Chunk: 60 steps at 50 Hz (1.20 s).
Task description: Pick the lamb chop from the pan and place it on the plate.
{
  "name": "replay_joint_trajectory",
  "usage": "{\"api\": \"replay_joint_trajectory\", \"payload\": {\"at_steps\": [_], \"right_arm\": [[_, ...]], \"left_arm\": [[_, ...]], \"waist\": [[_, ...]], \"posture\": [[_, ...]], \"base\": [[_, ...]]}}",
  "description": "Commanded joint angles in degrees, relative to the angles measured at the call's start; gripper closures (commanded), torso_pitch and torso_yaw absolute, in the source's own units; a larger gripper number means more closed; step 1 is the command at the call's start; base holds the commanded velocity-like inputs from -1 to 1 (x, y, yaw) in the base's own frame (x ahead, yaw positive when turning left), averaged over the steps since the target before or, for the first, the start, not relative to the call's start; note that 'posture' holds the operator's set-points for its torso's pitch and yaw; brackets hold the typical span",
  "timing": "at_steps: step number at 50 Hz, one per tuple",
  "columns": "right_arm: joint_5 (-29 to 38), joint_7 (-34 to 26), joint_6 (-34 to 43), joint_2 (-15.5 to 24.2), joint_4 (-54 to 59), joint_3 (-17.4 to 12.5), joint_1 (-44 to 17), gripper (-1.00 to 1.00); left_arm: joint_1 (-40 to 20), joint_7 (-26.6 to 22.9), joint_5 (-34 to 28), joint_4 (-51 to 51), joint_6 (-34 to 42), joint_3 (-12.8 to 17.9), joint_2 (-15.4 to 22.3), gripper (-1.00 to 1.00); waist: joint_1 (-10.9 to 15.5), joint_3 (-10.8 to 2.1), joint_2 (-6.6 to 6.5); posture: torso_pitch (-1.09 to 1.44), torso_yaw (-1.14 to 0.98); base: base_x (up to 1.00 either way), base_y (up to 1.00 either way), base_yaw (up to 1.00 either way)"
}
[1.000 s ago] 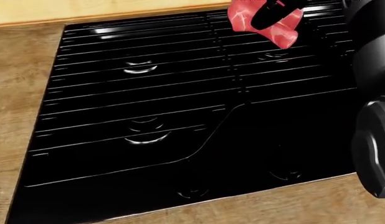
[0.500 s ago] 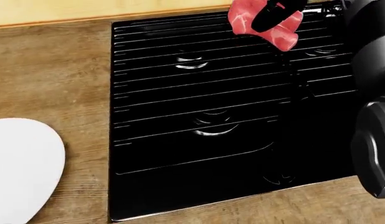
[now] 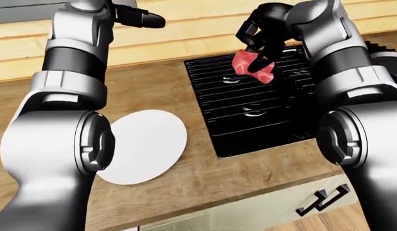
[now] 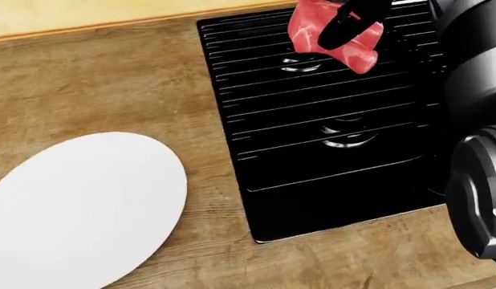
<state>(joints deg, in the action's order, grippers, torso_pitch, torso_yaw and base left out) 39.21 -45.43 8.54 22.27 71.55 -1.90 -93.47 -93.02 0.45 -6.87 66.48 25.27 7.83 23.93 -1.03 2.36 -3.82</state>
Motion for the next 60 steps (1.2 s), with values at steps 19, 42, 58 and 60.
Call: {"api": "replay_joint_trajectory", "payload": {"at_steps": [19, 42, 58, 60], "right_arm": [[-0.27, 0.65, -0.65, 1.51, -2.76, -0.66, -2.81, 1.00], [-0.31, 0.74, -0.97, 1.76, -2.69, -0.51, -3.56, 1.00], [-0.87, 2.05, -1.30, -1.20, -1.31, -0.59, -6.90, 1.00], [-0.87, 2.39, -1.19, -2.06, -1.08, -0.43, -7.50, 1.00]], "left_arm": [[-2.74, 0.18, 0.02, -2.93, -1.65, -0.15, -0.17, -1.00], [-3.08, -0.04, -0.05, -3.37, -1.27, -0.31, -0.02, -1.00], [-2.76, -0.08, -0.29, -2.73, -1.89, -0.13, 0.30, -1.00], [-2.72, -0.10, -0.28, -2.65, -1.96, -0.09, 0.36, -1.00]], "waist": [[0.81, -4.61, 6.12], [-0.68, 0.18, 2.16], [0.98, -0.41, 4.02], [0.63, -0.47, 3.22]], "posture": [[0.00, 0.00], [0.00, 0.00], [0.00, 0.00], [0.00, 0.00]], "base": [[0.00, 0.53, 0.00], [0.00, 0.32, 0.00], [0.00, 0.00, 0.00], [0.00, 0.00, 0.00]]}}
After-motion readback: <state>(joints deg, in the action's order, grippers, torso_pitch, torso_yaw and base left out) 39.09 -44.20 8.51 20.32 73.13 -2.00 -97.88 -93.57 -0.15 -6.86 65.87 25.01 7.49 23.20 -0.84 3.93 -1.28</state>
